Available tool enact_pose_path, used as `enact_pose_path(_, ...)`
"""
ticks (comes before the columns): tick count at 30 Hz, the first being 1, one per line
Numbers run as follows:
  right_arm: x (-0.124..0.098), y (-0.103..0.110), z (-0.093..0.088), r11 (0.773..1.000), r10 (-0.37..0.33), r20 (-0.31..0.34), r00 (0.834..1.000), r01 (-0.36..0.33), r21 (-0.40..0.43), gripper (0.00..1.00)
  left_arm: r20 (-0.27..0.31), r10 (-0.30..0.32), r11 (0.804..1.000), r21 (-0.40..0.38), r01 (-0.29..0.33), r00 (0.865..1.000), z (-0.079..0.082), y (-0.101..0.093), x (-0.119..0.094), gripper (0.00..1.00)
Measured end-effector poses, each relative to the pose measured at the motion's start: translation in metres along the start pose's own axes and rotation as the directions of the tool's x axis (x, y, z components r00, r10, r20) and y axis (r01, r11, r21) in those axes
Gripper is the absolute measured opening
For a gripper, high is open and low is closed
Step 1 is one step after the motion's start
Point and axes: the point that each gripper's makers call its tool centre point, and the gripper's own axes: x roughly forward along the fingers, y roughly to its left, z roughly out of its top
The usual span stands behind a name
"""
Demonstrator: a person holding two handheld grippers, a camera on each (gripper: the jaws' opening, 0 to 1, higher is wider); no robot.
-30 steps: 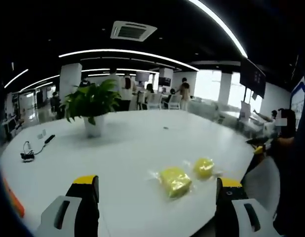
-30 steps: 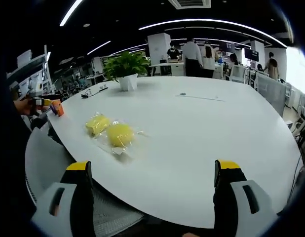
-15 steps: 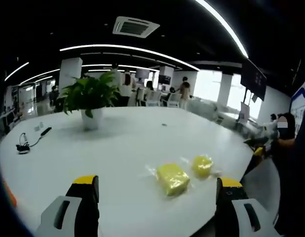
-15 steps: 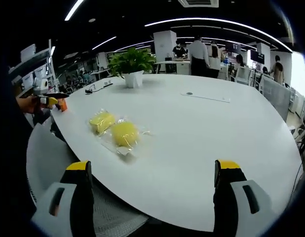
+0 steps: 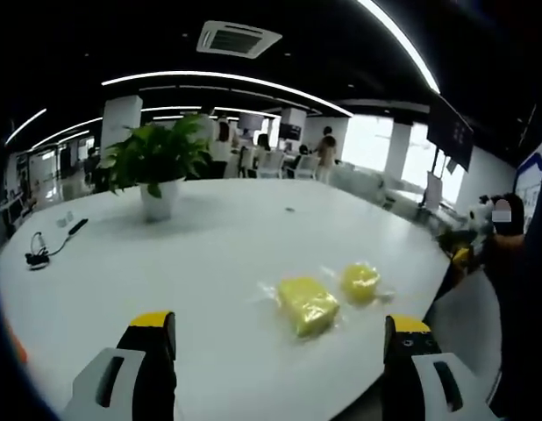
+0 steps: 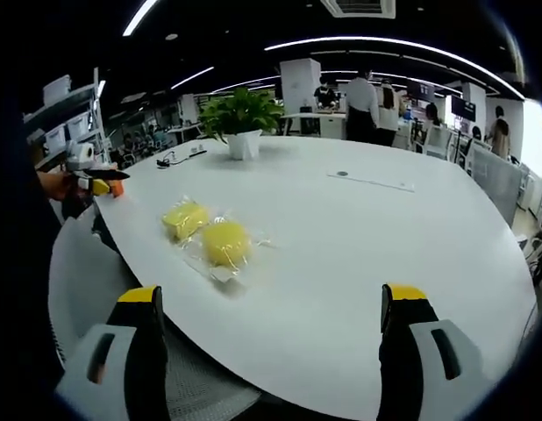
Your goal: Compare the silicone blocks by pressing each to a similar depth, holding the contact briefly, and releasing to observe deformation and rebound differences across the visible hardness samples.
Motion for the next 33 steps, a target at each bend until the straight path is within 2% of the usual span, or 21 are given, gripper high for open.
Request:
enact_pose_path(4, 0.001, 0.001, -0.003, 1.0, 0.006, -0.031, 0.999, -0.006, 0.022, 0.97, -0.002, -0.012, 1.0, -0.011, 0.012, 1.0, -0.003, -0.002, 0.003, 1.0)
enact_pose_path(9, 0.004, 0.0, -0.018, 1.0, 0.013, -0.093, 0.996, -0.011, 0.026, 0.96, -0.002, -0.008, 1.0, -0.022, 0.008, 1.0, -0.005, 0.0, 0.003, 1.0)
enact_pose_path(16, 0.001, 0.0, -0.02, 0.998, 0.016, -0.095, 0.995, -0.01, 0.062, 0.96, 0.016, 0.008, 0.998, -0.07, -0.007, 1.0, 0.003, 0.007, -0.006, 1.0)
enact_pose_path(21, 0.001, 0.0, -0.016, 0.991, 0.018, -0.056, 0.998, -0.01, 0.137, 0.96, -0.029, 0.0, 0.998, -0.055, -0.002, 1.0, 0.005, 0.006, -0.003, 1.0)
enact_pose_path(25, 0.006, 0.005, -0.02, 0.995, 0.03, -0.095, 0.995, -0.02, 0.1, 0.96, -0.018, -0.013, 0.995, -0.098, 0.011, 1.0, 0.007, 0.008, 0.0, 1.0)
enact_pose_path(28, 0.007, 0.005, -0.018, 0.996, 0.033, -0.098, 0.995, -0.024, 0.082, 0.96, -0.023, -0.041, 0.99, -0.135, 0.037, 0.999, 0.005, 0.003, 0.007, 1.0)
enact_pose_path(29, 0.006, 0.005, -0.016, 0.996, 0.033, -0.096, 0.995, -0.025, 0.083, 0.96, -0.031, -0.067, 0.986, -0.157, 0.062, 0.997, 0.004, -0.002, 0.009, 0.98)
enact_pose_path(31, 0.006, 0.004, -0.017, 0.996, 0.036, -0.1, 0.994, -0.028, 0.083, 0.96, -0.04, -0.077, 0.988, -0.14, 0.071, 0.996, 0.005, -0.004, 0.011, 0.91)
enact_pose_path(33, 0.006, 0.004, -0.018, 0.997, 0.04, -0.108, 0.993, -0.032, 0.076, 0.96, -0.042, -0.077, 0.988, -0.137, 0.071, 0.996, 0.006, -0.004, 0.015, 0.97)
